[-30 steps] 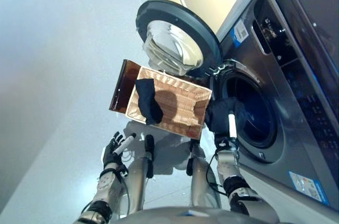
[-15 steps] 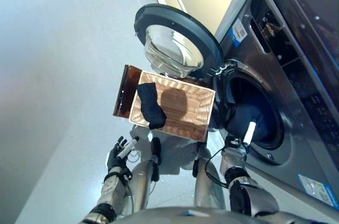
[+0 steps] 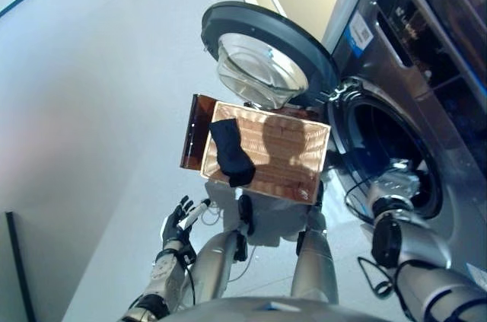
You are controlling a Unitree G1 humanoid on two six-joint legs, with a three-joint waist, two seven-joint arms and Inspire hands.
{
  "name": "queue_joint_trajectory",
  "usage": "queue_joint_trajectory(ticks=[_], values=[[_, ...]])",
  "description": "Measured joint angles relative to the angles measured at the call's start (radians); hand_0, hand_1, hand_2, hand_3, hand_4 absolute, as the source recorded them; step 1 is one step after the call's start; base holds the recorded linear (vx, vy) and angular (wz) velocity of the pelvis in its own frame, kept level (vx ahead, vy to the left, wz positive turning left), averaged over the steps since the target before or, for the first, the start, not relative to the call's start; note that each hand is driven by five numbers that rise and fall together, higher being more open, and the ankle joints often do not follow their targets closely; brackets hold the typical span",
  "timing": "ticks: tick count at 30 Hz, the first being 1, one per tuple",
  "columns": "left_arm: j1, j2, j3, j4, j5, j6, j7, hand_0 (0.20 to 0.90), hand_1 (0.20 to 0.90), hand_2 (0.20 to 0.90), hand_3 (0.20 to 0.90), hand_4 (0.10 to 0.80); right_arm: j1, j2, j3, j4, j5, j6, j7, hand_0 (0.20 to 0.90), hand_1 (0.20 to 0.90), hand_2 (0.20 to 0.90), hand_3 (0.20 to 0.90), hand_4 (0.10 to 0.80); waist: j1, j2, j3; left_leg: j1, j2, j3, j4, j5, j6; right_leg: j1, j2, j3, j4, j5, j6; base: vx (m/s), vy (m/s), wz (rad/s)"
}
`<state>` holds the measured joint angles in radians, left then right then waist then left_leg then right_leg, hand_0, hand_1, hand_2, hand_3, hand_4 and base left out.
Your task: Pick up the clothes and place them into the washing machine
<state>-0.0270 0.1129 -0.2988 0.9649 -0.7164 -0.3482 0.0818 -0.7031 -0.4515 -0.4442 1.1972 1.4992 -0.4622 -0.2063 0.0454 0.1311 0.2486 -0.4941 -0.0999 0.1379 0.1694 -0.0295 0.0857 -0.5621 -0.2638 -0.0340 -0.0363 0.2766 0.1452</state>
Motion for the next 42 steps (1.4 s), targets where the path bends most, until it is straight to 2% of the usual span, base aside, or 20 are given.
queue_joint_trajectory(ticks=[1, 10, 12, 23, 24, 42], values=[[0.002, 0.002, 0.001, -0.012, 0.001, 0.000, 0.001, 0.900, 0.900, 0.900, 0.900, 0.800, -0.032, -0.026, 0.001, 0.016, -0.001, -0.002, -0.016, 0.200, 0.200, 0.200, 0.200, 0.300, 0.002, 0.001, 0.001, -0.004, -0.001, 0.001, -0.014, 0.008, 0.000, -0.011, 0.000, 0.006, -0.007, 0.004, -0.001, 0.000, 0.000, 0.00], [0.002, 0.001, -0.036, -0.063, 0.005, 0.000, -0.002, 0.900, 0.900, 0.900, 0.900, 0.800, -0.085, -0.078, 0.001, 0.060, -0.039, 0.005, -0.077, 0.200, 0.200, 0.200, 0.200, 0.300, 0.009, 0.019, 0.005, -0.017, -0.001, 0.008, -0.050, 0.024, -0.002, -0.035, 0.000, 0.008, -0.021, 0.010, -0.003, 0.003, -0.005, -0.01], [0.000, 0.001, -0.037, -0.076, 0.006, 0.000, -0.003, 0.900, 0.900, 0.900, 0.900, 0.800, -0.097, -0.090, 0.002, 0.073, -0.047, 0.006, -0.083, 0.200, 0.200, 0.200, 0.200, 0.300, 0.010, 0.019, 0.007, -0.029, -0.002, 0.010, -0.050, 0.027, 0.000, -0.047, -0.001, 0.010, -0.022, 0.020, 0.005, 0.000, 0.000, 0.00], [-0.001, 0.001, -0.036, -0.098, 0.006, 0.001, -0.009, 0.900, 0.900, 0.900, 0.900, 0.800, -0.139, -0.127, 0.021, 0.087, -0.072, 0.007, -0.084, 0.211, 0.211, 0.211, 0.211, 0.308, 0.019, 0.025, 0.048, -0.037, -0.003, 0.018, -0.050, 0.029, -0.001, -0.060, 0.000, 0.020, -0.023, 0.026, 0.003, 0.000, 0.001, 0.00], [-0.001, 0.001, -0.036, -0.099, 0.006, 0.001, -0.009, 0.900, 0.900, 0.900, 0.900, 0.800, -0.139, -0.127, 0.021, 0.091, -0.079, 0.007, -0.082, 0.900, 0.900, 0.900, 0.900, 0.800, 0.019, 0.024, 0.048, -0.037, -0.002, 0.018, -0.050, 0.029, -0.001, -0.060, 0.000, 0.020, -0.023, 0.026, 0.003, 0.000, 0.000, 0.00], [-0.003, 0.001, -0.029, -0.101, 0.006, 0.001, -0.008, 0.900, 0.900, 0.900, 0.900, 0.800, -0.140, -0.126, 0.022, 0.094, -0.082, 0.031, -0.079, 0.900, 0.900, 0.900, 0.900, 0.800, 0.014, 0.018, 0.052, -0.037, -0.002, 0.019, -0.046, 0.029, -0.001, -0.059, 0.001, 0.021, -0.019, 0.027, 0.002, -0.001, 0.000, -0.01]])
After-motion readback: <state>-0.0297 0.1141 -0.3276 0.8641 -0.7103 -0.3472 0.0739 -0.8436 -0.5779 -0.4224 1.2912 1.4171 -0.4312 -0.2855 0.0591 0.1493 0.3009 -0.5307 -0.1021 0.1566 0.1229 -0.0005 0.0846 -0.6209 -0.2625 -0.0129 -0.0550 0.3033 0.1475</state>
